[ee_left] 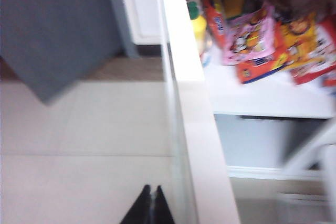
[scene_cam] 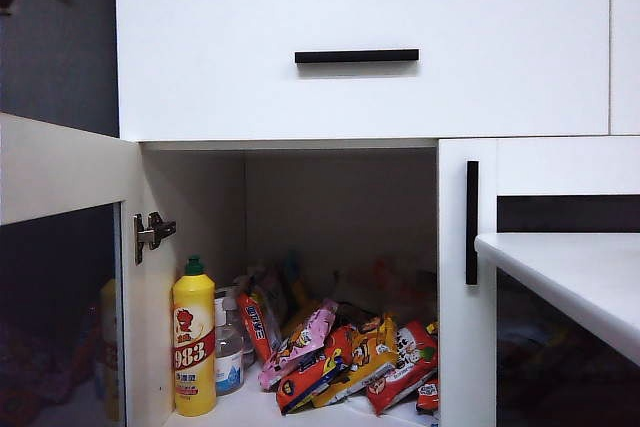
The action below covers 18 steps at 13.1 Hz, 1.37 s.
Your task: Open the left door of the white cabinet, pick up a can of beverage from the table on the right, place it inside the cabinet, and finally close the cabinet door.
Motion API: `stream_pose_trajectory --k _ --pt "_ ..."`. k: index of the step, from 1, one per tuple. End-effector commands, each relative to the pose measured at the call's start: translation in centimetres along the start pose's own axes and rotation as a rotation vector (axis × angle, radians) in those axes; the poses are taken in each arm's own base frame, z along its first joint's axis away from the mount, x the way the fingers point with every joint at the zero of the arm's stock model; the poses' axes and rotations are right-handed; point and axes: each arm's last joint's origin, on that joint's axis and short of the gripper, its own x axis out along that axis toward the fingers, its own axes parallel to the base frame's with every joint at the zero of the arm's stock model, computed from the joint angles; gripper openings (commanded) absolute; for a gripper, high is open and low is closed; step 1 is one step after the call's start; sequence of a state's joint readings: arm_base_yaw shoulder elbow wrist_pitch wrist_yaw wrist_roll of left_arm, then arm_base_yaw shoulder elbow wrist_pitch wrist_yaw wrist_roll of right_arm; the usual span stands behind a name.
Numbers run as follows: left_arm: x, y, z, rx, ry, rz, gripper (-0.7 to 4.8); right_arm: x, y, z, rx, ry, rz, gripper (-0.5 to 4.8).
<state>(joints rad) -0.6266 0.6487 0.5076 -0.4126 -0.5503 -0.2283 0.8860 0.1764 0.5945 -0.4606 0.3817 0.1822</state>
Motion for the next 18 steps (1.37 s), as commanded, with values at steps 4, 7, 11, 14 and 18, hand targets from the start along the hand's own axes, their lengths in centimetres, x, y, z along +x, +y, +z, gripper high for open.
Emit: stream_pose_trajectory --k 4,7,11,14,18 --pt "4.5 -1.4 1.4 -0.14 0.026 -0.33 -0.06 -0.1 0.0 0.4 0.015 -0.034 0.004 3.58" --pt "6.0 -2.6 2.4 -0.178 -0.051 -0.471 -0.06 -0.1 0.0 0.4 0.015 -0.035 0.001 3.58" --pt "8.6 -4.2 2.0 -0.205 -0.041 -0.582 -0.06 -0.1 0.1 0.6 0.024 -0.054 0.005 3.58" --pt "8.1 -3.7 2.1 -0.216 -0.05 -0.492 -0.06 -0.1 0.1 0.7 0.024 -0.055 0.005 3.53" --pt "9.1 -4.1 1.4 -0.223 0.005 -0.511 -0.06 -0.2 0.1 0.8 0.026 -0.06 0.006 3.53"
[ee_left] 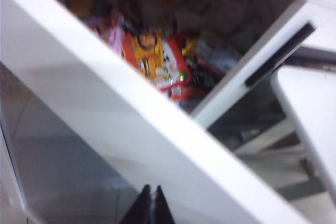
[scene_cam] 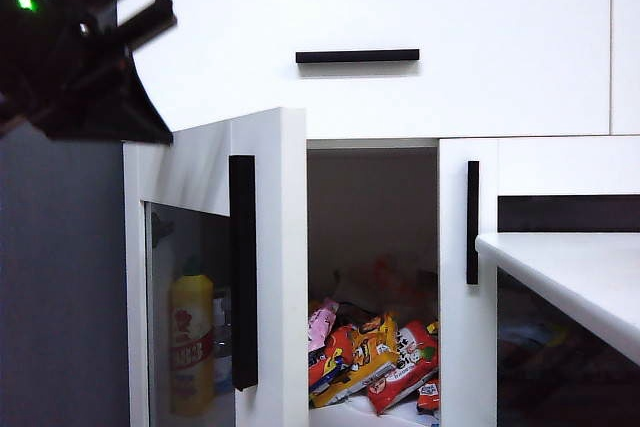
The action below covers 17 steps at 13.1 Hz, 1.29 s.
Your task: Open the left door of the white cabinet, pick up a can of beverage from the table on the right, place it inside the cabinet, and finally close the cabinet door.
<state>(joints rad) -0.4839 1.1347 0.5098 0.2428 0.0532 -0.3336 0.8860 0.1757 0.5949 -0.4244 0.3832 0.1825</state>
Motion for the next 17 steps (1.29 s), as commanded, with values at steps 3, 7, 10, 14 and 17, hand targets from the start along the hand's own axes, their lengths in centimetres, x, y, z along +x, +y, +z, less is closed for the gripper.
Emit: stream_pose_trajectory --k 3,7,10,14,17 --pt "2.6 -0.1 0.1 -0.043 -0.023 -0.089 -0.06 -0.1 0.0 0.4 0.011 -0.025 -0.004 3.53" --pt "6.2 -0.5 1.3 -0.032 -0.006 -0.12 -0.06 -0.1 -0.1 0.4 0.01 -0.031 -0.041 3.53" --pt "9.6 -0.8 2.8 0.007 -0.033 -0.128 -0.06 -0.1 -0.1 0.4 0.009 -0.029 -0.042 3.53" --pt "13.1 -0.8 3.7 0.06 -0.073 -0.103 -0.06 -0.1 -0.1 0.4 0.007 -0.025 -0.043 3.26" --pt "14.9 -0.6 3.5 0.082 -0.097 -0.09 -0.06 -0.1 -0.1 0.4 0.008 -0.026 -0.042 3.27"
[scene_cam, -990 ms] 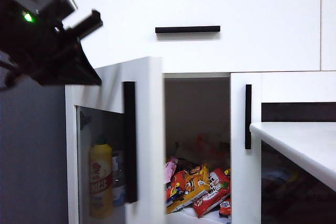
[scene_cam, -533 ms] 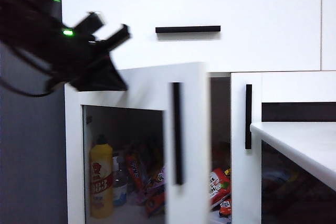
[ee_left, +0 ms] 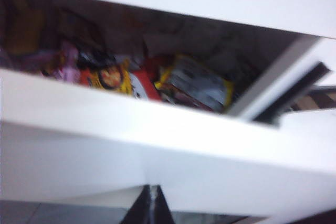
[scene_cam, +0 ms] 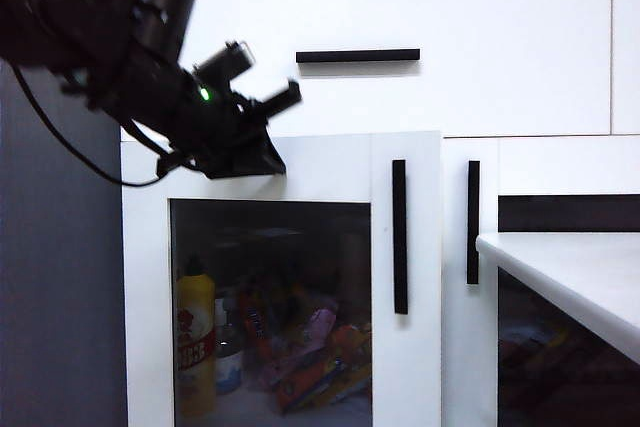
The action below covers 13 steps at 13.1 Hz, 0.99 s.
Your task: Open the left door of the white cabinet, pick up a can of beverage from the table on the right, place it inside the cabinet, and finally close the cabinet door.
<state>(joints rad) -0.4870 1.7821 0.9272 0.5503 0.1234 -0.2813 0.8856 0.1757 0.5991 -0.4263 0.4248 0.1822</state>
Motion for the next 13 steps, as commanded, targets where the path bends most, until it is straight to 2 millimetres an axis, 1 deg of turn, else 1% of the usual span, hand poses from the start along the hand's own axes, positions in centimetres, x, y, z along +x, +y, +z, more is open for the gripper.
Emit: stream_pose_trajectory --k 1,2,3,5,7,10,12,13 --pt "1.6 0.1 0.5 0.024 -0.042 0.004 -0.06 -0.1 0.0 0.3 0.007 -0.015 -0.001 3.27" --pt "2.6 0.2 0.7 0.025 -0.045 0.003 -0.06 -0.1 0.0 0.3 0.007 -0.016 -0.002 3.27" --pt "3.1 0.2 0.8 0.026 -0.049 0.002 -0.06 -0.1 0.0 0.3 0.007 -0.016 -0.002 3.27" --pt "4.8 0.2 1.7 0.03 -0.074 -0.004 -0.06 -0.1 0.0 0.3 0.007 -0.016 -0.002 3.27" --pt "5.9 0.2 2.5 0.088 -0.105 0.014 -0.06 -0.1 0.0 0.3 0.007 -0.016 -0.01 3.27" --pt "5.7 0.1 3.4 0.099 -0.119 -0.017 -0.06 -0.1 -0.2 0.2 0.003 -0.014 -0.049 3.27" --pt "4.6 -0.6 4.9 0.103 -0.14 -0.031 -0.06 -0.1 -0.2 0.2 0.003 -0.014 -0.049 3.27" --pt "3.6 -0.8 5.7 0.098 -0.116 0.004 -0.06 -0.1 -0.2 0.2 0.003 -0.015 -0.049 3.27"
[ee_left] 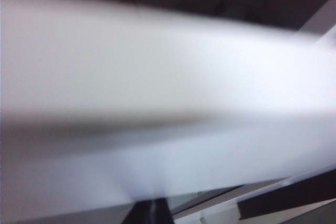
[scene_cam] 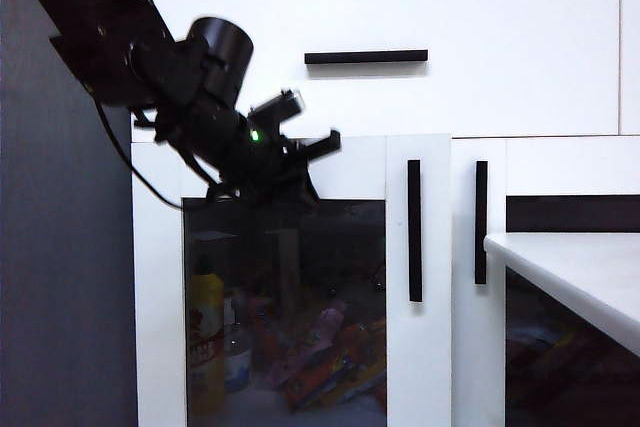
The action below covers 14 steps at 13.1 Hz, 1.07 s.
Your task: Open the left door of the white cabinet, pick up a can of beverage from the table on the right, place it inside the cabinet, and finally close the cabinet door.
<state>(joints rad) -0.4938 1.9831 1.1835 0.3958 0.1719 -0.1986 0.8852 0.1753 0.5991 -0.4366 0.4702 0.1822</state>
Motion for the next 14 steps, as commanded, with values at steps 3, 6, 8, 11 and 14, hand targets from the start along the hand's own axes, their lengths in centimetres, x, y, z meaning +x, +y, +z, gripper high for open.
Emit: stream_pose_trajectory --k 3,6,8,11,14 --pt "-4.1 -0.9 5.0 0.005 -0.072 0.096 -0.06 -0.1 0.0 0.3 0.01 -0.02 -0.001 3.27" --pt "-4.2 -1.7 4.2 0.002 0.021 0.055 -0.06 -0.1 0.0 0.3 0.011 -0.022 0.001 3.27" --pt "-3.9 -1.9 5.0 0.038 -0.078 0.041 -0.06 -0.1 0.0 0.3 0.012 -0.023 0.004 3.27" --pt "-2.2 -1.3 4.0 0.067 -0.132 0.063 -0.06 -0.1 0.0 0.3 0.011 -0.023 -0.001 3.27" --pt "-0.4 -0.7 2.5 0.069 -0.141 0.062 -0.06 -0.1 0.0 0.3 -0.018 -0.022 -0.004 3.27"
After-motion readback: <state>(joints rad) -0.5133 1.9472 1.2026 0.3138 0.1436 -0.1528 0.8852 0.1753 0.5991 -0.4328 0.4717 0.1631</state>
